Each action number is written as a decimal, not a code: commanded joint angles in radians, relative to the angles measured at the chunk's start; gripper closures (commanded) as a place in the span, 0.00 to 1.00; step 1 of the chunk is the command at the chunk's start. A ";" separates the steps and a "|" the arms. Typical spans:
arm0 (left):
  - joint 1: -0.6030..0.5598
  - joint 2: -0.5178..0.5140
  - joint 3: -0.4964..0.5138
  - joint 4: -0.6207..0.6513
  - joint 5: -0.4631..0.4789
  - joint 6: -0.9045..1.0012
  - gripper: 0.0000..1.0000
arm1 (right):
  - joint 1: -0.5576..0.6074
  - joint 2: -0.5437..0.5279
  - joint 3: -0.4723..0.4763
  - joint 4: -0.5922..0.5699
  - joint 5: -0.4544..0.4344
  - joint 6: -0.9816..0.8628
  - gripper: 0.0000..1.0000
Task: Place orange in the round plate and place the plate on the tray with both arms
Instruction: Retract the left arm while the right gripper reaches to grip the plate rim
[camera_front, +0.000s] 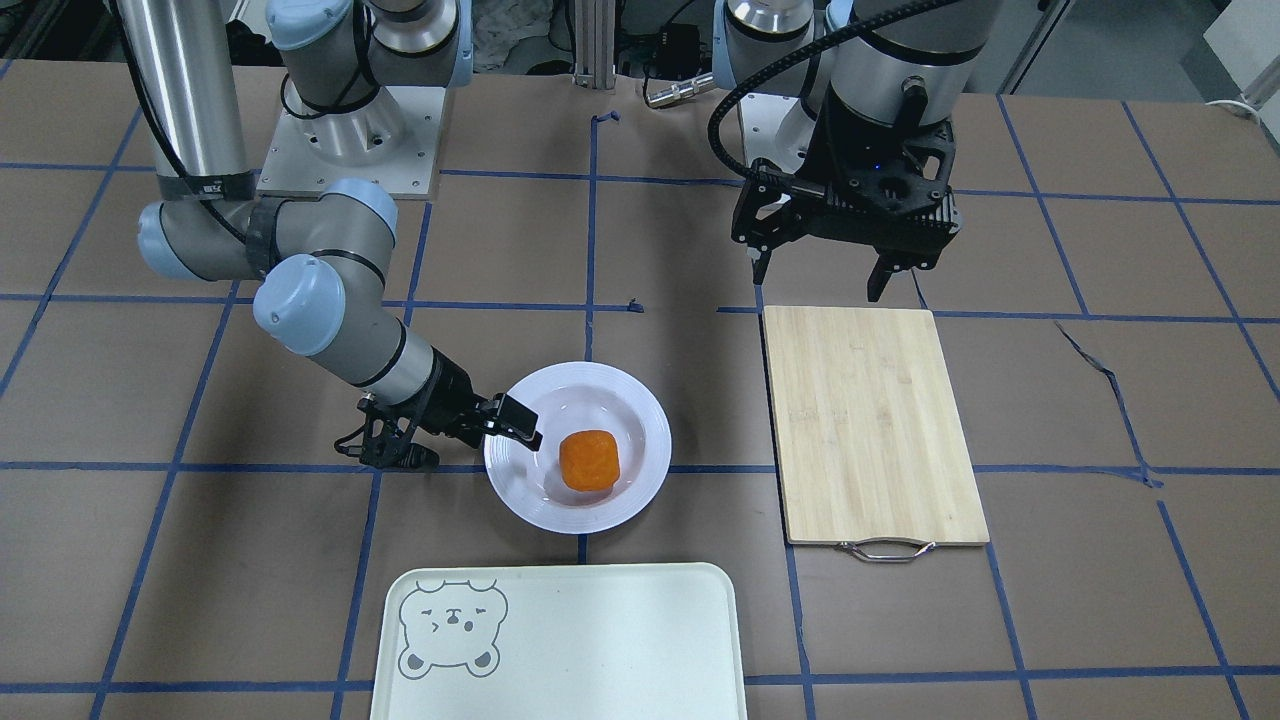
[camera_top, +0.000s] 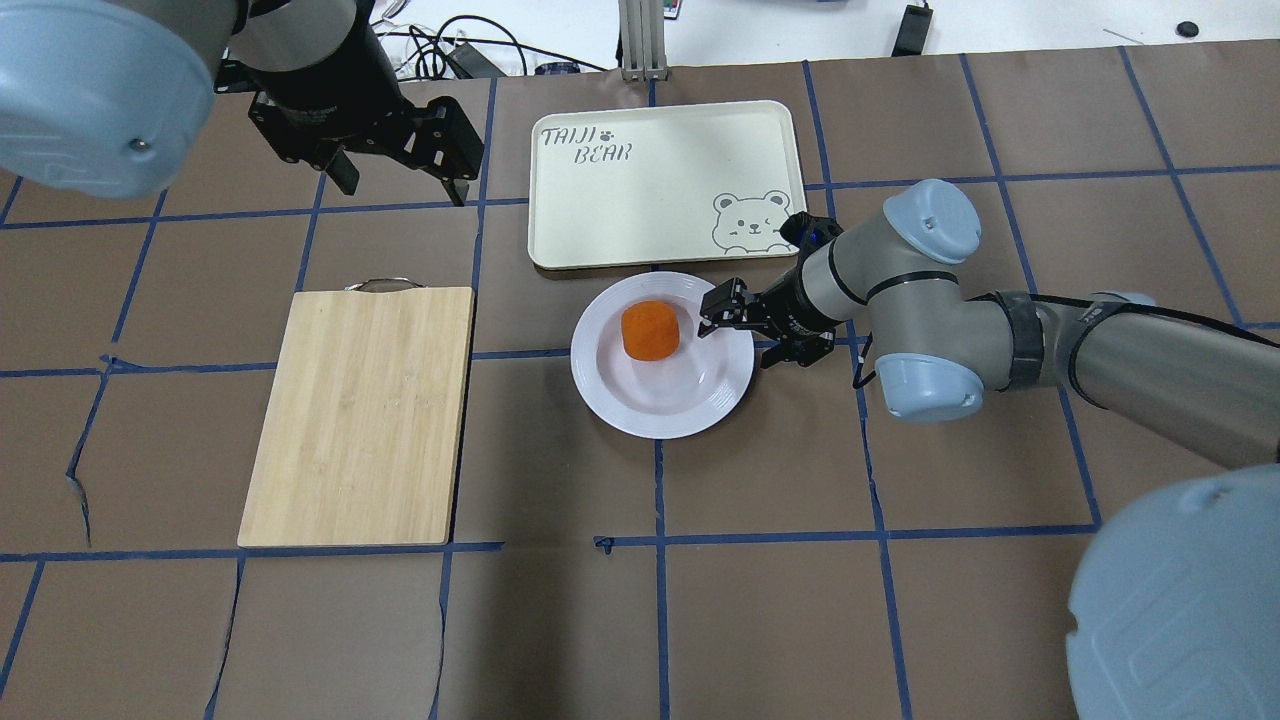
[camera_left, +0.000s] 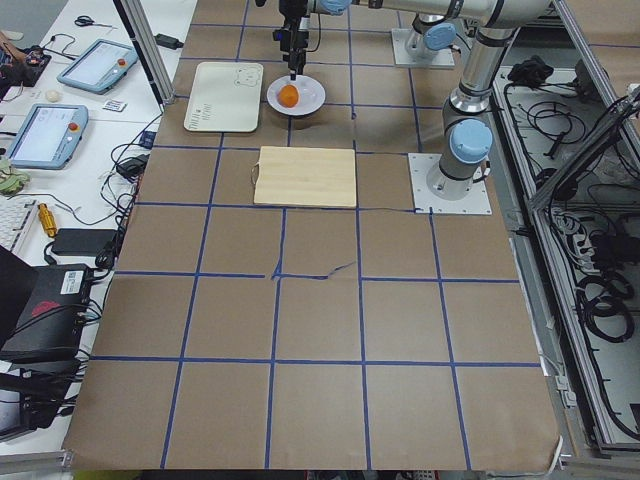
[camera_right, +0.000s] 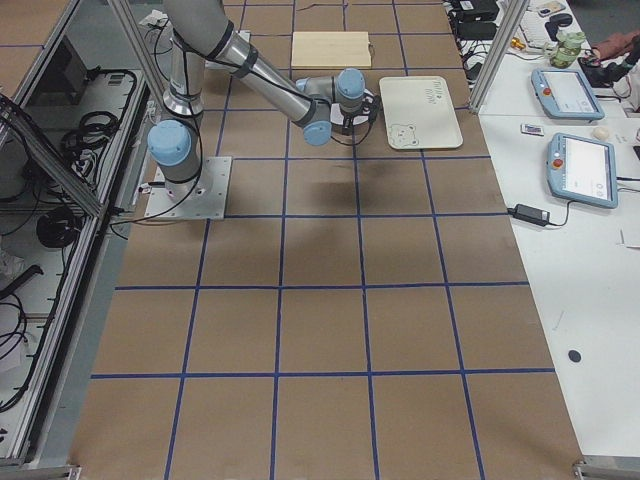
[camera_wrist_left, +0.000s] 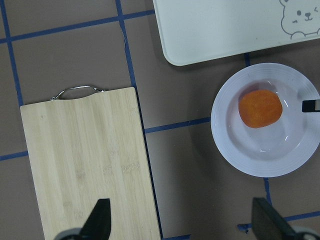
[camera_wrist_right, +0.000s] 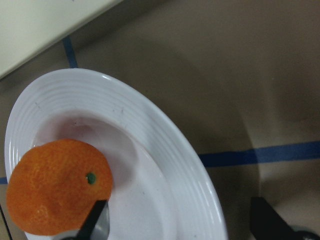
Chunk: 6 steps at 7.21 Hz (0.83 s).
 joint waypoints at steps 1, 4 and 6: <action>-0.001 0.004 0.003 -0.007 -0.003 0.002 0.00 | 0.011 0.021 0.001 -0.001 0.001 0.001 0.01; -0.003 0.025 -0.038 0.004 -0.003 0.002 0.00 | 0.031 0.021 0.001 -0.003 0.002 0.017 0.23; -0.003 0.028 -0.044 0.004 -0.003 0.002 0.00 | 0.040 0.024 0.001 -0.003 0.002 0.032 0.35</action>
